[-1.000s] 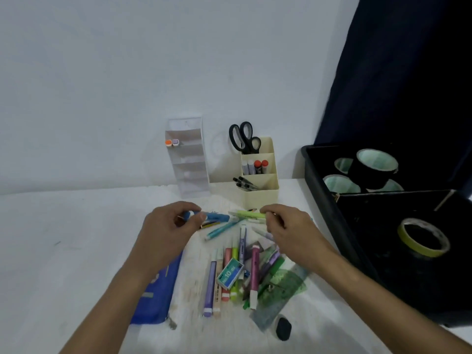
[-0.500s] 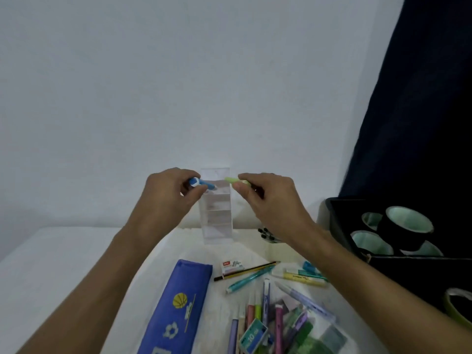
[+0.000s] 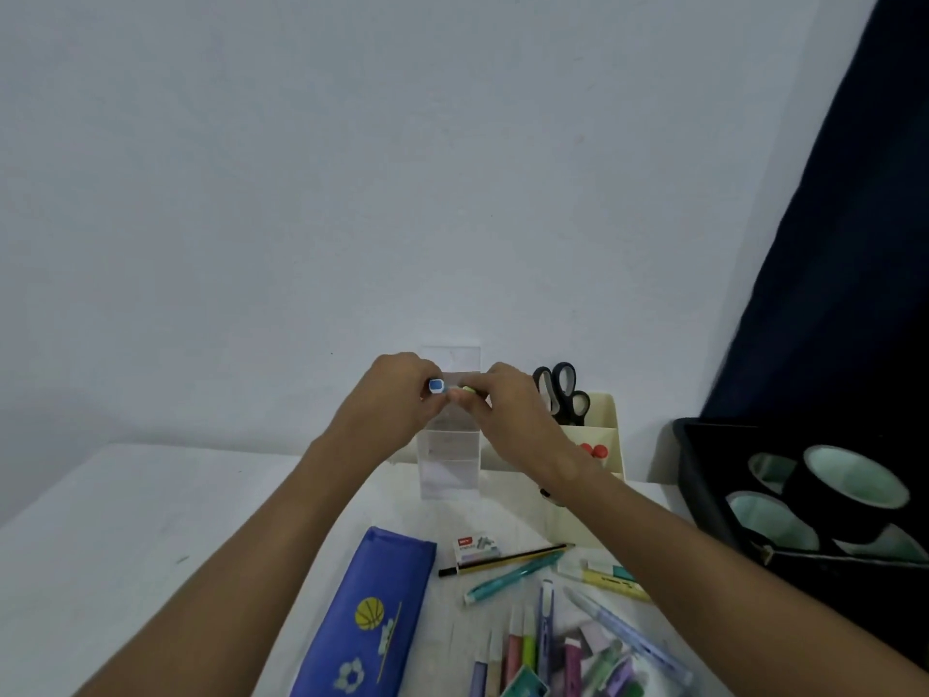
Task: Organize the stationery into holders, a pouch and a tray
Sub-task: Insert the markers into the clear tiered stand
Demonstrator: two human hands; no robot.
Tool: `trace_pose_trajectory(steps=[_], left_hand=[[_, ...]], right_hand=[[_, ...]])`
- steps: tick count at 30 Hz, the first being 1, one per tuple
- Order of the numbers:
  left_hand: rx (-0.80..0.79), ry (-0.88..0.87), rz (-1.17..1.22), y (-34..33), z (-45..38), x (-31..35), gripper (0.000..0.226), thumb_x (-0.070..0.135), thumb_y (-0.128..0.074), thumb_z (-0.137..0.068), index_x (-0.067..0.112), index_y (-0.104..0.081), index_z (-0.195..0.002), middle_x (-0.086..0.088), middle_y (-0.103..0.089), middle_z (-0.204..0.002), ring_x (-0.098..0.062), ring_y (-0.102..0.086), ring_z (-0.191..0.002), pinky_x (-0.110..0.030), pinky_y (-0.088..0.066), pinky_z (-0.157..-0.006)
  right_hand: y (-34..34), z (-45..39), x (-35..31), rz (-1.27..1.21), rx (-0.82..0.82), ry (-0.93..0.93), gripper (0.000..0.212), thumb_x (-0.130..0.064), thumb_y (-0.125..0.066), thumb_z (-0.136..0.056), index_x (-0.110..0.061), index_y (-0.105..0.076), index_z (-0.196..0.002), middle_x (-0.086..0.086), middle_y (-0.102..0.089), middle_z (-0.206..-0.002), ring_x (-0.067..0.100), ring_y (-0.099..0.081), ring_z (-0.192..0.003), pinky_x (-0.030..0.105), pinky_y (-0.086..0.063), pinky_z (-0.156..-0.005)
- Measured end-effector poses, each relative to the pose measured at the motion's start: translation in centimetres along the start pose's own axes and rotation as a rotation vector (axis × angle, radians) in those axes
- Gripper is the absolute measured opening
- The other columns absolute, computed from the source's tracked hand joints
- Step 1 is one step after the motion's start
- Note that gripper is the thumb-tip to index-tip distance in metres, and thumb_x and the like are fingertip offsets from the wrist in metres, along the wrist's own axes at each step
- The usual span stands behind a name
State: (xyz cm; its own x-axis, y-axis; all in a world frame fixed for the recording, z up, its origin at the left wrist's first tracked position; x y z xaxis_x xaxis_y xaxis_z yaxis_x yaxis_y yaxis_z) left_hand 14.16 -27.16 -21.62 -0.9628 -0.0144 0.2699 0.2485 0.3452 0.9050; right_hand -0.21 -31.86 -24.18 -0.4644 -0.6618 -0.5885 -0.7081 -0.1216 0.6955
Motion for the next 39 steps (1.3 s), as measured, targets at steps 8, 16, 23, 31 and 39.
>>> trace_pose_trajectory(steps=[8, 16, 23, 31, 39], left_hand=[[-0.039, -0.024, -0.048, -1.8, -1.0, -0.7, 0.015, 0.019, -0.059, -0.089, 0.011, -0.066, -0.078, 0.0, -0.054, -0.068, -0.012, -0.046, -0.059, -0.019, -0.037, -0.058], [-0.015, -0.028, -0.075, -2.2, -1.6, -1.1, 0.015, 0.022, -0.058, -0.087, 0.02, -0.073, -0.092, 0.003, -0.05, -0.07, -0.018, -0.055, -0.066, -0.021, -0.034, -0.053], [-0.012, 0.04, -0.079, -2.4, -2.0, -1.5, 0.019, 0.028, -0.058, -0.085, 0.027, -0.074, -0.096, 0.001, -0.059, -0.067, -0.018, -0.055, -0.059, -0.021, -0.03, -0.046], [-0.001, 0.067, -0.156, -3.9, -2.4, -1.3, 0.019, 0.024, -0.055, -0.086, 0.019, -0.069, -0.097, -0.002, -0.061, -0.076, -0.022, -0.058, -0.066, -0.026, -0.041, -0.055], [0.036, 0.105, -0.208, -4.3, -1.9, 0.5, 0.016, 0.016, -0.05, -0.089, 0.01, -0.063, -0.096, -0.006, -0.06, -0.082, -0.023, -0.056, -0.065, -0.032, -0.049, -0.06]], right_hand=[[-0.7, -1.0, 1.1, 0.093, -0.065, 0.007, 0.016, -0.019, -0.059, -0.094, -0.009, -0.072, -0.096, -0.004, -0.051, -0.072, 0.009, -0.047, -0.068, 0.016, -0.035, -0.064], [-1.1, -2.1, 1.3, 0.198, -0.145, 0.093, 0.022, -0.009, -0.057, -0.091, -0.014, -0.07, -0.108, 0.009, -0.062, -0.085, 0.02, -0.055, -0.078, 0.033, -0.047, -0.075], [-2.0, -2.8, 2.0, 0.251, -0.07, 0.055, 0.026, -0.013, -0.054, -0.095, -0.021, -0.068, -0.116, 0.006, -0.038, -0.09, 0.016, -0.042, -0.077, 0.026, -0.043, -0.071], [-3.3, -2.4, 2.8, 0.362, 0.012, 0.032, 0.029, -0.005, -0.057, -0.092, -0.019, -0.066, -0.116, 0.006, -0.039, -0.099, 0.02, -0.045, -0.092, 0.027, -0.046, -0.069], [-3.5, -2.0, 3.4, 0.456, 0.074, 0.088, 0.052, 0.003, -0.063, -0.083, -0.027, -0.058, -0.126, 0.009, -0.044, -0.105, 0.023, -0.047, -0.093, 0.025, -0.034, -0.06]])
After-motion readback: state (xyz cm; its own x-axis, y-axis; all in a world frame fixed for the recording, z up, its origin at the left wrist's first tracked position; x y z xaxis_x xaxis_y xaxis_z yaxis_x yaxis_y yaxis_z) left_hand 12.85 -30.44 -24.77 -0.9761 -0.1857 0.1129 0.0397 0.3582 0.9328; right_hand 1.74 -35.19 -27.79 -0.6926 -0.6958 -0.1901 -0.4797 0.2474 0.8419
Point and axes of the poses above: each hand's wrist, its own z-axis away from the middle knuckle, its own y-axis out of the back of the hand, x = y × z, the point moved 1 cm from there along -z, towards the middle knuckle
